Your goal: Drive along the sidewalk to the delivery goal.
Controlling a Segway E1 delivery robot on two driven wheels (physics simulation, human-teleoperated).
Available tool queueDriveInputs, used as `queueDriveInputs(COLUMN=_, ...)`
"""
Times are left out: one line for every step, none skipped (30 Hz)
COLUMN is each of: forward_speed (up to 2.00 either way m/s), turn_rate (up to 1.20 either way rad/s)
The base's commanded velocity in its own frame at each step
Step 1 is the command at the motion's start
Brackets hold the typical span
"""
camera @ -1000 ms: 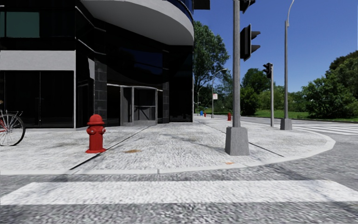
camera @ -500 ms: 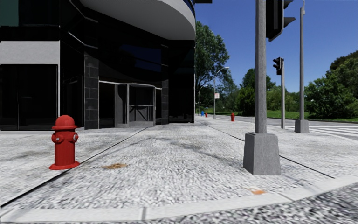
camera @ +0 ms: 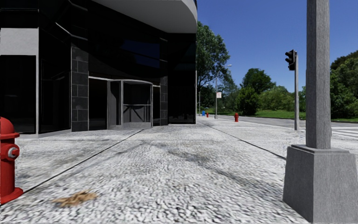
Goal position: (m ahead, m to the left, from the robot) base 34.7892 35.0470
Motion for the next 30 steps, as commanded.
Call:
queueDriveInputs(forward_speed=2.0, turn_rate=0.0)
queueDriveInputs(forward_speed=2.0, turn_rate=0.0)
queueDriveInputs(forward_speed=2.0, turn_rate=0.0)
queueDriveInputs(forward_speed=2.0, turn_rate=0.0)
queueDriveInputs(forward_speed=2.0, turn_rate=0.0)
queueDriveInputs(forward_speed=2.0, turn_rate=0.0)
queueDriveInputs(forward_speed=2.0, turn_rate=0.0)
queueDriveInputs(forward_speed=2.0, turn_rate=0.0)
queueDriveInputs(forward_speed=2.0, turn_rate=0.0)
queueDriveInputs(forward_speed=2.0, turn_rate=0.0)
queueDriveInputs(forward_speed=2.0, turn_rate=0.0)
queueDriveInputs(forward_speed=2.0, turn_rate=0.0)
queueDriveInputs(forward_speed=2.0, turn_rate=0.0)
queueDriveInputs(forward_speed=2.0, turn_rate=0.0)
queueDriveInputs(forward_speed=2.0, turn_rate=0.0)
queueDriveInputs(forward_speed=2.0, turn_rate=0.0)
queueDriveInputs(forward_speed=2.0, turn_rate=0.0)
queueDriveInputs(forward_speed=2.0, turn_rate=0.0)
queueDriveInputs(forward_speed=2.0, turn_rate=0.0)
queueDriveInputs(forward_speed=2.0, turn_rate=0.0)
queueDriveInputs(forward_speed=2.0, turn_rate=0.0)
queueDriveInputs(forward_speed=2.0, turn_rate=0.0)
queueDriveInputs(forward_speed=2.0, turn_rate=0.0)
queueDriveInputs(forward_speed=2.0, turn_rate=0.0)
queueDriveInputs(forward_speed=2.0, turn_rate=0.03)
queueDriveInputs(forward_speed=2.0, turn_rate=0.17)
queueDriveInputs(forward_speed=2.0, turn_rate=0.32)
queueDriveInputs(forward_speed=2.0, turn_rate=0.5)
queueDriveInputs(forward_speed=2.0, turn_rate=0.5)
queueDriveInputs(forward_speed=2.0, turn_rate=0.66)
